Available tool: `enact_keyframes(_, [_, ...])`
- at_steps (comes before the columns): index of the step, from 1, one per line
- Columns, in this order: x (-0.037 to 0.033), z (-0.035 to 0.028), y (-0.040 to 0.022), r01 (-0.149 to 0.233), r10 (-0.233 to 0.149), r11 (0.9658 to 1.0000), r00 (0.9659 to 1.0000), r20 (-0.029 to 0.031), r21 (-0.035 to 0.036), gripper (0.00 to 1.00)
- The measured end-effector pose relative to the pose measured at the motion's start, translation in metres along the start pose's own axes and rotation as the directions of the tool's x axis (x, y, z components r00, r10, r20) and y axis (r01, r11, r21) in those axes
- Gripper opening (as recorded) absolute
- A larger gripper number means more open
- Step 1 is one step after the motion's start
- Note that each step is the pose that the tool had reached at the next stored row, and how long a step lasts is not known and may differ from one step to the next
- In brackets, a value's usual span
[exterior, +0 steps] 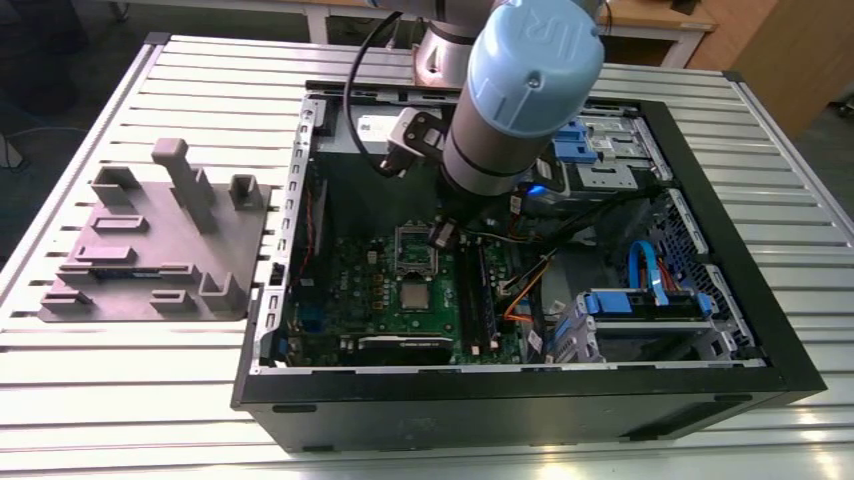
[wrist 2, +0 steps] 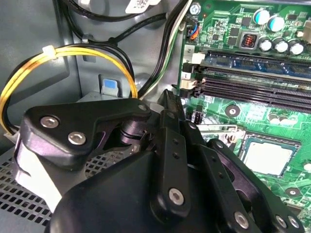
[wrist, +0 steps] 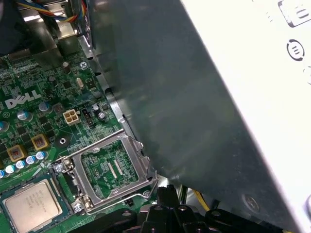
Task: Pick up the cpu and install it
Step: 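Close the cpu cover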
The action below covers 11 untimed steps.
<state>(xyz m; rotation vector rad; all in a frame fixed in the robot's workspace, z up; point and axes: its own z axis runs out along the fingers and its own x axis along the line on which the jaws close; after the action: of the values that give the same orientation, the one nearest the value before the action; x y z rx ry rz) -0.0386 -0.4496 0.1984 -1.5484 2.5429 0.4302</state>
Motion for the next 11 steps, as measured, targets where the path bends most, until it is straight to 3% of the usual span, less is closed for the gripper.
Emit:
enact_keyframes(5, [0.0007, 0.0001, 0.0014, 0.0, 0.0, 1.0, 1.0, -0.0016, 0.0002, 0.1])
enact_keyframes(6, [0.0008, 0.0002, 0.0016, 0.0, 0.001, 1.0, 1.0, -0.0056, 0.0019, 0.1])
enact_keyframes(8, [0.0008, 0.0001, 0.0016, -0.001, 0.002, 1.0, 0.9998, -0.0214, 0.0083, 0.1])
enact_keyframes(11, [0.0009, 0.0, 0.0016, -0.002, 0.002, 1.0, 0.9997, -0.0246, 0.0084, 0.1])
